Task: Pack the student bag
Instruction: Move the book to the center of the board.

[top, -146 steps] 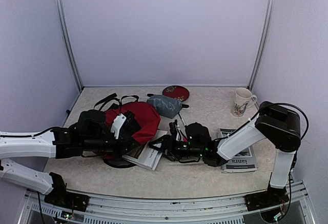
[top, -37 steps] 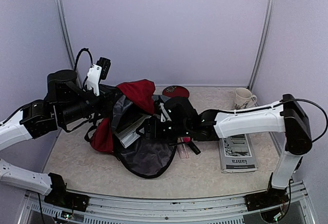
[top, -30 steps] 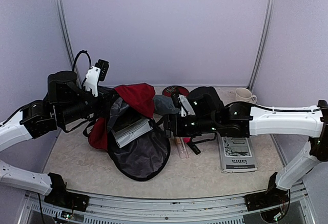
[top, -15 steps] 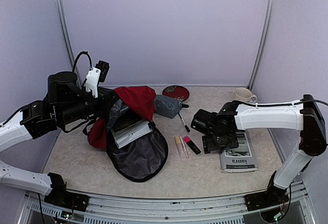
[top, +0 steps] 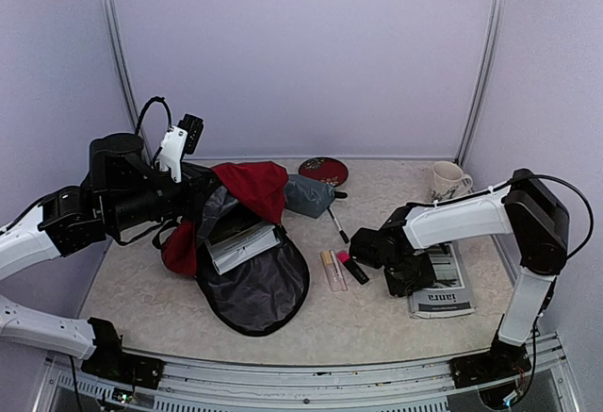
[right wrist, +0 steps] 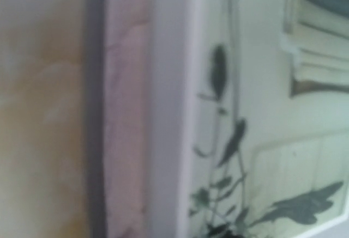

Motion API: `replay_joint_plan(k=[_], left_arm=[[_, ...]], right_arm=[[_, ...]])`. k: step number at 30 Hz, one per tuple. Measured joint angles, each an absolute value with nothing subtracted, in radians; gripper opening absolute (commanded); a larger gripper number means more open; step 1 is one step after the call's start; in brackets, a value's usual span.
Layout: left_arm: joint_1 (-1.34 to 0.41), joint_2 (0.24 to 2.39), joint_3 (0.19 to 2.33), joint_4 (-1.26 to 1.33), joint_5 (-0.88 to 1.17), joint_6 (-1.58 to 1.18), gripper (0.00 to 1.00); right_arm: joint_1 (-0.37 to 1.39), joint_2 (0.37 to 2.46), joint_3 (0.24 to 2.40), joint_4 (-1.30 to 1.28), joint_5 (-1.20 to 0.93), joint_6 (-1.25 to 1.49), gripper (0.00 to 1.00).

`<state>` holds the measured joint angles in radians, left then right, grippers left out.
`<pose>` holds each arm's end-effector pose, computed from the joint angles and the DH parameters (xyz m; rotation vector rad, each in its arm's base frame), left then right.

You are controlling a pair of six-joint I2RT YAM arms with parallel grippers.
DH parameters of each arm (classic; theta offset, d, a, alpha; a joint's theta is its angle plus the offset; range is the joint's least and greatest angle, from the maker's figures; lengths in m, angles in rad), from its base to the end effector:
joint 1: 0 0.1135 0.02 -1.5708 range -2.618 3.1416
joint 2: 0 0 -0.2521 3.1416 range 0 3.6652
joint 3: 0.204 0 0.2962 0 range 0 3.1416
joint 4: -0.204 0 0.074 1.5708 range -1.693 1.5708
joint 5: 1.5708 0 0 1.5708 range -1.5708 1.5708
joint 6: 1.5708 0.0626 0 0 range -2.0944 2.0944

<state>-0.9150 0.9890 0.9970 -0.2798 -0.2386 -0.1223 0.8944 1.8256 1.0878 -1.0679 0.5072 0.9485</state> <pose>0.1952 -0.2295 0.3503 0.5610 1.7785 -0.5058 0.2169 0.2216 0.0816 -0.0098 2.7947 -0.7003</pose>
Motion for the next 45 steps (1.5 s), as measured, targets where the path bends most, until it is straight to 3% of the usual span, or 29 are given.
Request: replay_joint_plan(k=[3,11,18,25,31,35,39,45], left_arm=[[-0.915,0.989,0.997,-0.279,-0.236,-0.122,0.00],[-0.915,0.989,0.987,-0.277,-0.232,-0.114,0.00],[-0.915,0.989,0.981,-0.275,-0.232,-0.107,0.00],[-0.915,0.989,0.968,-0.269,-0.221,-0.108,0.00],[-0.916,0.991,0.954,-0.255,-0.199,-0.115,0.00],[-0.931,1.010,0.950,-0.252,-0.187,-0.126,0.00],[-0.955,1.035,0.945,-0.245,-0.179,-0.134,0.00],[-1.015,1.093,0.902,-0.184,-0.147,-0.159,0.00]], right_arm=[[0.896,1.829,1.106,-1.084,0.514,0.943,0.06],[0.987,1.887,1.174,-1.109,0.522,0.858,0.02],[1.156,2.012,1.369,-1.126,0.522,0.767,0.29],[1.186,1.962,1.393,-1.032,0.368,0.701,0.81],[1.150,1.617,1.221,-0.732,0.129,0.673,0.88],[0.921,1.376,1.007,-0.587,0.027,0.702,0.99],[0.680,1.293,0.818,-0.530,-0.017,0.715,1.00],[0.500,1.279,0.636,-0.455,-0.104,0.698,0.97]])
